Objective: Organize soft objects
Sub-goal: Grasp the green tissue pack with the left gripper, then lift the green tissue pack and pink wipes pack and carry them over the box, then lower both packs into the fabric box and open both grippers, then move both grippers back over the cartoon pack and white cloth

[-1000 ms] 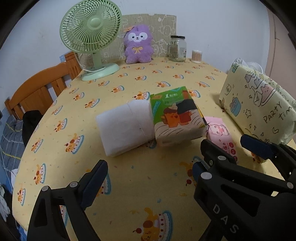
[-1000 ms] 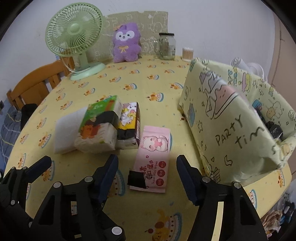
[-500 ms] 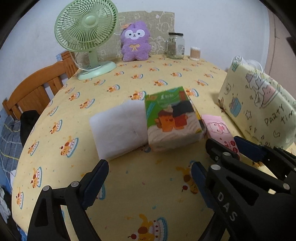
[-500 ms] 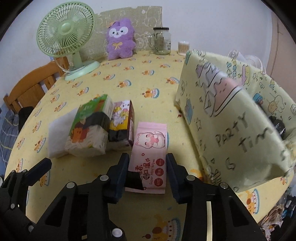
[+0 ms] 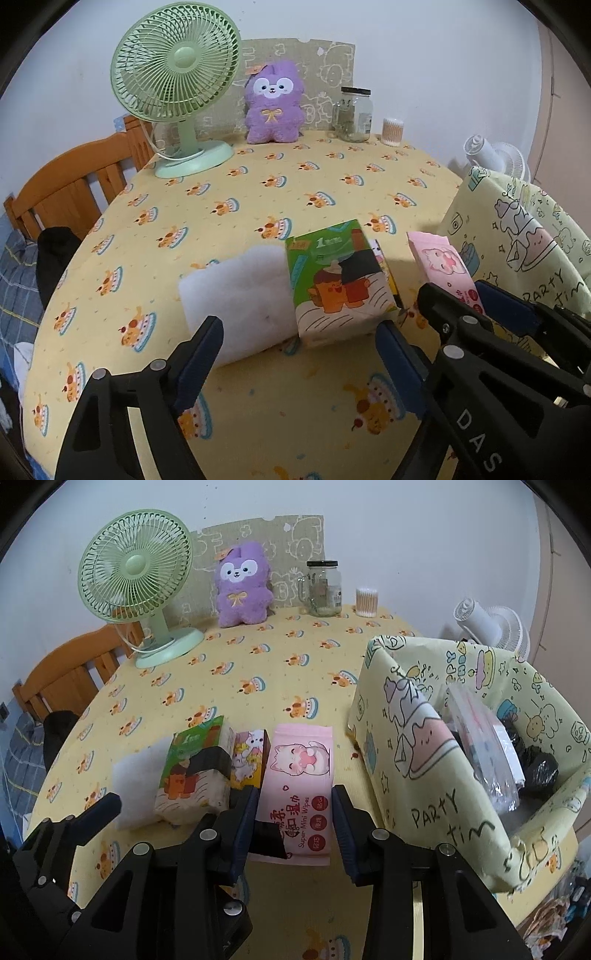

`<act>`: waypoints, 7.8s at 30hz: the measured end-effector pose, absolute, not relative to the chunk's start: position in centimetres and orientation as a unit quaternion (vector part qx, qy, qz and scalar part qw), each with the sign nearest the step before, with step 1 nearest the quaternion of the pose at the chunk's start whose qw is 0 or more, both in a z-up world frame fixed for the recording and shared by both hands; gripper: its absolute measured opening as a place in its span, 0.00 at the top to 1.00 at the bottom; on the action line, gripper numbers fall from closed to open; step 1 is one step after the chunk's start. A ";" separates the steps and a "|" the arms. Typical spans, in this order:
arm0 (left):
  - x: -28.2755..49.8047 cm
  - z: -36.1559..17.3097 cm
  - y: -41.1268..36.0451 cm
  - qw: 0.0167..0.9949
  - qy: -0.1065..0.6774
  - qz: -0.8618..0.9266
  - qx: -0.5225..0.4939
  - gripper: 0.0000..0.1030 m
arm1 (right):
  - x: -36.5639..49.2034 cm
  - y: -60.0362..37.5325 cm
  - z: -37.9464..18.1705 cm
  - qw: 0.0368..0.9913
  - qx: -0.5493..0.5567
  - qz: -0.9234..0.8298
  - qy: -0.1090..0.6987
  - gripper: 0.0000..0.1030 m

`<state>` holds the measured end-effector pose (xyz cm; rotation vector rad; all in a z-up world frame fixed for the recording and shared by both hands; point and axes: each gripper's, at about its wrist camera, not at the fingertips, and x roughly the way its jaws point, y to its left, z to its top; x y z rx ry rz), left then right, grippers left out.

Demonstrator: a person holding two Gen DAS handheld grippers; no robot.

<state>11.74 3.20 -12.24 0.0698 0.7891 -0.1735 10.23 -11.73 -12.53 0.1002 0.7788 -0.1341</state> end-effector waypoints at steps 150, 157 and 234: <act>8.1 -5.4 -17.5 0.919 0.319 -0.224 0.050 0.50 | 4.5 -31.9 -5.3 0.938 0.081 -0.143 0.304 0.58; 9.1 -6.8 -18.9 0.910 0.340 -0.234 0.051 0.50 | 5.5 -33.1 -6.7 0.930 0.084 -0.149 0.325 0.58; 3.1 0.7 -6.0 0.948 0.253 -0.181 0.066 0.04 | -0.6 -19.7 0.7 0.962 0.044 -0.109 0.247 0.07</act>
